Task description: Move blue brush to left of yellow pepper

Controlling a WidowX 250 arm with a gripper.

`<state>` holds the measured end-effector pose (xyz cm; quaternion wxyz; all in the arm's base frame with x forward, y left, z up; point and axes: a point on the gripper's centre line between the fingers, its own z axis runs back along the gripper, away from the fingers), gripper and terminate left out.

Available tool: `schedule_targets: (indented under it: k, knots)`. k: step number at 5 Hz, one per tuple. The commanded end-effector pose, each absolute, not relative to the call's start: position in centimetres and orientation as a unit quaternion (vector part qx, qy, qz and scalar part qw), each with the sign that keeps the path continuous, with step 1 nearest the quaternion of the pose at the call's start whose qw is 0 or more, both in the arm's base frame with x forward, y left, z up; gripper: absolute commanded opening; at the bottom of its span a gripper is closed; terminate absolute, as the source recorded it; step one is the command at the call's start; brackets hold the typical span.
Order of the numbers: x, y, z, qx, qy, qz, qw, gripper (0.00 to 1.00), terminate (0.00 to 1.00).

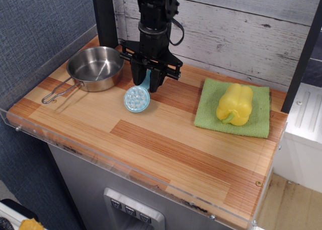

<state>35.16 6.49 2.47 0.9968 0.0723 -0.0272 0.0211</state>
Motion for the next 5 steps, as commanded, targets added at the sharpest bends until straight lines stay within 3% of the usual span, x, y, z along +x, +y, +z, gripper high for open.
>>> schedule_targets:
  k: [1, 2, 3, 4, 5]
  knots:
    - [35.9, 6.4, 2.8, 0.048, -0.051, 0.02, 0.997, 1.0, 0.0]
    - [35.9, 5.8, 3.0, 0.046, -0.059, -0.003, 0.997, 1.0, 0.0]
    - [34.8, 5.4, 5.3, 0.066, -0.082, -0.006, 0.994, 1.0, 0.0]
    - [32.3, 4.0, 8.4, 0.074, -0.105, -0.012, 0.992, 1.0, 0.0]
    - [29.9, 1.8, 9.3, 0.07, -0.112, -0.02, 0.991, 1.0, 0.0]
